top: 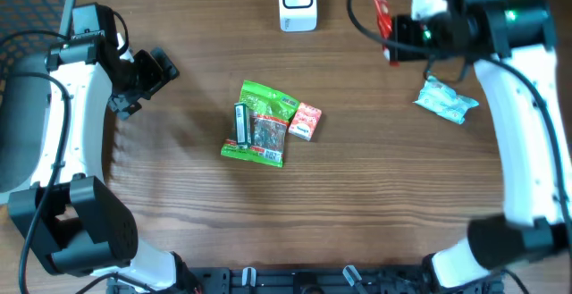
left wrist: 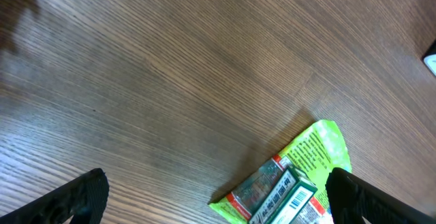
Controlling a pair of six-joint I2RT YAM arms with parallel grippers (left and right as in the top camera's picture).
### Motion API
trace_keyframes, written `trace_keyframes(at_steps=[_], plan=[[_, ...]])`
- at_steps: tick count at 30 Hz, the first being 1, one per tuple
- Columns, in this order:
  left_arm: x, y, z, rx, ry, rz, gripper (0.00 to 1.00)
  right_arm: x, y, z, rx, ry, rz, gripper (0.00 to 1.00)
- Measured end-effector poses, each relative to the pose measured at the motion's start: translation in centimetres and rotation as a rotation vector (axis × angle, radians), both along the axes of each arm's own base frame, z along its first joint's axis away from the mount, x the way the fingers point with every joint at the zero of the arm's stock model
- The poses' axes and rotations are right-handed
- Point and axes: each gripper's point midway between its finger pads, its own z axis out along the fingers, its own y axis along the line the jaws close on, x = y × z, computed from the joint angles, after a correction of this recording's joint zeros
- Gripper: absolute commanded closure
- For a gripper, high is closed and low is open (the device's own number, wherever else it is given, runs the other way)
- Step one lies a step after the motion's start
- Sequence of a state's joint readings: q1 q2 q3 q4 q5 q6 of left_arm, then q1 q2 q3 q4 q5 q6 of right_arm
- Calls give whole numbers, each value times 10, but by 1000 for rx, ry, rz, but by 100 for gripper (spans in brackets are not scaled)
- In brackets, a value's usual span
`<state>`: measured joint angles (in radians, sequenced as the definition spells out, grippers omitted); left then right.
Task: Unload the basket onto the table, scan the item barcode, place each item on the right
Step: 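Hold the red stick package up to the white scanner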
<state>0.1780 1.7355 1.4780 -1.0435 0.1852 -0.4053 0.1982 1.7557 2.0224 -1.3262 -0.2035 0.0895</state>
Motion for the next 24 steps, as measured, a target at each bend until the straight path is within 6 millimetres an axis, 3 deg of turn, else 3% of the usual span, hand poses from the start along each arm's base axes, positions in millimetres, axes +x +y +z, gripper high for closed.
trace_keyframes(at_steps=[3, 10, 17, 24], plan=[[0, 0, 0, 0, 0, 0, 0, 39, 22, -18, -48, -36, 23, 95], [0, 0, 0, 0, 0, 0, 0, 113, 71, -100, -165, -108, 50, 96], [0, 0, 0, 0, 0, 0, 0, 151, 98, -146, -201, -181, 46, 96], [0, 0, 0, 0, 0, 0, 0, 170, 111, -190, -209, -191, 49, 96]])
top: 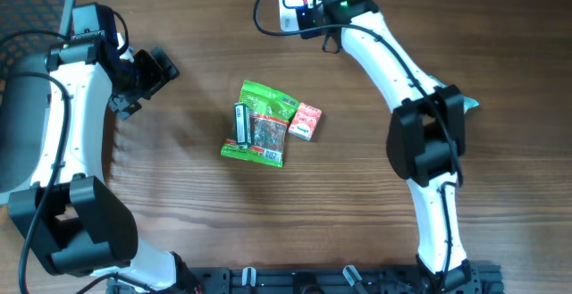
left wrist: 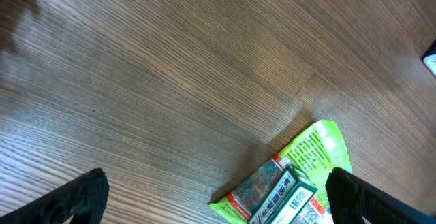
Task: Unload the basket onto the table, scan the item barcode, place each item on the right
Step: 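Hold the red stick package up to the white scanner, then lower the red stick package to the right and release it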
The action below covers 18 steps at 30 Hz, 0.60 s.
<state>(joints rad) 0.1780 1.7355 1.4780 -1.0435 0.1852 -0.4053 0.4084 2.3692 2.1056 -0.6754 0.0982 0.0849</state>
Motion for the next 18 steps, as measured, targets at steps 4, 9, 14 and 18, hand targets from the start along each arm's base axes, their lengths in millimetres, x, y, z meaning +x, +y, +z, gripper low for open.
trace_keyframes(at_steps=[4, 9, 14, 18], plan=[[0, 0, 0, 0, 0, 0, 0, 10, 6, -18, 8, -18, 3, 96], [0, 0, 0, 0, 0, 0, 0, 14, 8, -22, 12, -27, 3, 96], [0, 0, 0, 0, 0, 0, 0, 13, 7, -22, 14, -24, -2, 96], [0, 0, 0, 0, 0, 0, 0, 7, 8, -19, 74, 19, 8, 96]])
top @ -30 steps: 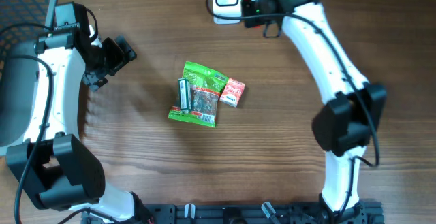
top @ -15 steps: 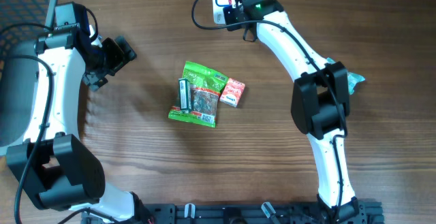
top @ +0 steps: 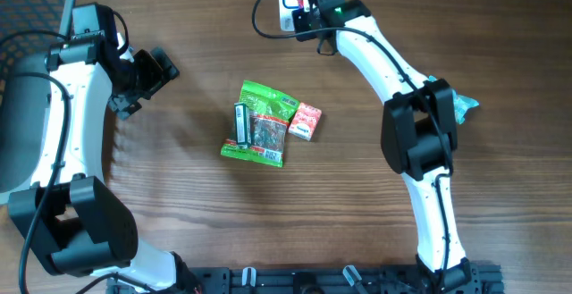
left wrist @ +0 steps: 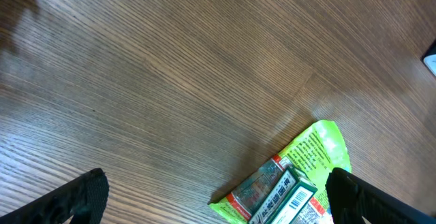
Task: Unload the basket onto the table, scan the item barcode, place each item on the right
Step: 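Lower the red stick package to the right and release it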
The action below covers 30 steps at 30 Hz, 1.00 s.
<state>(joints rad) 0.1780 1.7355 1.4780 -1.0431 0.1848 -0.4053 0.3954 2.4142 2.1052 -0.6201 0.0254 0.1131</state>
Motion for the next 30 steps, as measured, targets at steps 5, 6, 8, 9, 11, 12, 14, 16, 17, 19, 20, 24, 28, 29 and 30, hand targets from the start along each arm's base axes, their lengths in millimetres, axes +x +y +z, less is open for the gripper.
trace_keyframes(at_steps=[5, 6, 8, 9, 11, 12, 14, 16, 17, 19, 20, 24, 28, 29, 30], plan=[[0, 0, 0, 0, 0, 0, 0, -37, -17, 67, 83, 76, 28, 96], [0, 0, 0, 0, 0, 0, 0, -46, -23, 84, 88, 79, 26, 96], [0, 0, 0, 0, 0, 0, 0, -72, -39, 129, 102, 83, 18, 96], [0, 0, 0, 0, 0, 0, 0, -86, -47, 147, 107, 88, 13, 96], [0, 0, 0, 0, 0, 0, 0, -111, -63, 169, 102, 115, -1, 96], [0, 0, 0, 0, 1, 0, 0, -124, -71, 175, 94, 143, -12, 96], [0, 0, 0, 0, 0, 0, 0, -149, -91, 172, 59, 237, -46, 96], [0, 0, 0, 0, 0, 0, 0, -167, -110, 158, 0, 332, -92, 96], [0, 0, 0, 0, 0, 0, 0, -177, -127, 147, -49, 390, -142, 96], [0, 0, 0, 0, 0, 0, 0, -190, -147, 133, -99, 466, -197, 96], [0, 0, 0, 0, 0, 0, 0, -196, -155, 123, -119, 505, -221, 96], [0, 0, 0, 0, 0, 0, 0, -222, -185, 77, -204, 656, -310, 96], [0, 0, 0, 0, 0, 0, 0, -247, -207, 38, -305, 753, -378, 94], [0, 0, 0, 0, 0, 0, 0, -251, -211, 29, -324, 767, -388, 84], [0, 0, 0, 0, 0, 0, 0, -254, -214, 23, -333, 777, -393, 66]])
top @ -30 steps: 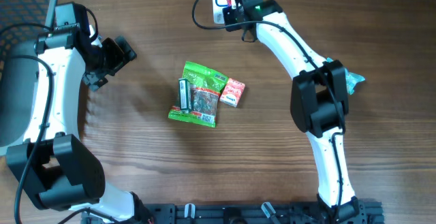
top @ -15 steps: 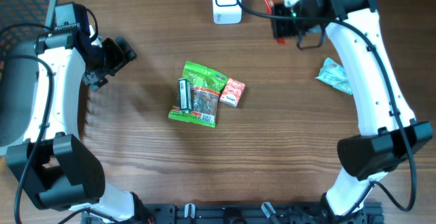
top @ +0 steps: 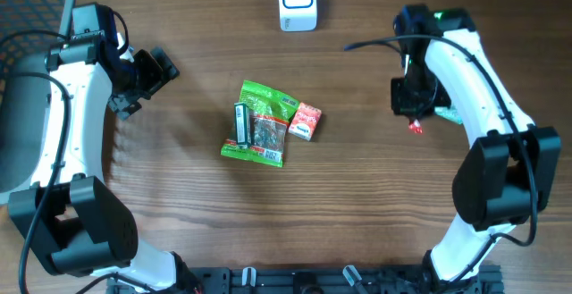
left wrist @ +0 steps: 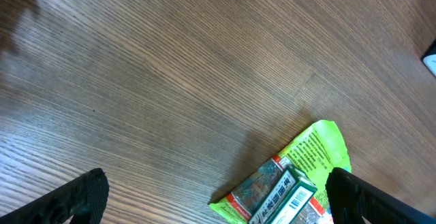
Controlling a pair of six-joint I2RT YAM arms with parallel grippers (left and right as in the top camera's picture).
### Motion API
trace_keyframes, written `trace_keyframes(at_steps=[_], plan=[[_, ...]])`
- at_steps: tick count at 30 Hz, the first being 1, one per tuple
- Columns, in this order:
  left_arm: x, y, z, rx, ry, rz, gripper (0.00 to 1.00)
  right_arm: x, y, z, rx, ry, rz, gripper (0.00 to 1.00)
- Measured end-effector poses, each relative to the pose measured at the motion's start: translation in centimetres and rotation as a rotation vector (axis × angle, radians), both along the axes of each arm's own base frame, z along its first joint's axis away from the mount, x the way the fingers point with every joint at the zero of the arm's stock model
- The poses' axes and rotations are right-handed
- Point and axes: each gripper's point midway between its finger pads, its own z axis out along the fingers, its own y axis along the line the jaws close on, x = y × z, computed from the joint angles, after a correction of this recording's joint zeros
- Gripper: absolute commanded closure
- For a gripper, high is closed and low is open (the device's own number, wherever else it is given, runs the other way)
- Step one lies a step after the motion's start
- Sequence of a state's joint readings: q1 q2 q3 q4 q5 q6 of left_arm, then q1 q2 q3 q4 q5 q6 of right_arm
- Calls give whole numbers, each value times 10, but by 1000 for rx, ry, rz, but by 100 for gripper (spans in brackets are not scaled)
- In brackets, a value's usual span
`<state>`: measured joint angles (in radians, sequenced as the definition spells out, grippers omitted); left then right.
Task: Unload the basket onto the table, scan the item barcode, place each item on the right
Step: 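Lower the red stick package to the right and release it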
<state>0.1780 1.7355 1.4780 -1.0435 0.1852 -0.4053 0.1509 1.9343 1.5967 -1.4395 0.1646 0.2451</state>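
Note:
The white barcode scanner stands at the table's far edge. My right gripper hangs over the right part of the table, shut on a slim red packet whose end pokes out below it. My left gripper is at the left, open and holding nothing. In the left wrist view its dark fingertips stand wide apart round my left gripper. A green packet lies at the centre with a small green box on it, seen also as the green packet.
A red and white box lies against the green packet's right side. A teal packet shows partly behind the right arm. A grey mesh chair stands beyond the table's left edge.
My right gripper has left the scanner at the far edge and is now over the right part of the table beside the teal packet, the red packet still in it. The left arm is unchanged.
My right gripper first held the red packet at the far right, above the teal packet. At the two following moments it held the packet at the scanner. Now it is back on the right side. The left arm and the centre pile stayed still throughout.

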Motion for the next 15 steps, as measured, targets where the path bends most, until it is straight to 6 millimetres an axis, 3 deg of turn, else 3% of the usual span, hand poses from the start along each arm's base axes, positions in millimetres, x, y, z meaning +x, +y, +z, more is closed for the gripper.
trace_keyframes(at_steps=[1, 2, 8, 10, 13, 15], plan=[[0, 0, 0, 0, 0, 0, 0, -4, -3, -9, -13, 14, 1, 36], [0, 0, 0, 0, -1, 0, 0, -6, -4, -14, -18, 17, -6, 25], [0, 0, 0, 0, 0, 0, 0, -1, -3, -43, -8, -28, -8, 22], [0, 0, 0, 0, 0, 0, 0, 4, 6, -47, 43, -48, -18, 26], [0, 0, 0, 0, 0, 0, 0, 10, 33, -50, 200, -63, -12, 36], [0, 0, 0, 0, 0, 0, 0, 15, 65, -48, 375, -77, 29, 36]])
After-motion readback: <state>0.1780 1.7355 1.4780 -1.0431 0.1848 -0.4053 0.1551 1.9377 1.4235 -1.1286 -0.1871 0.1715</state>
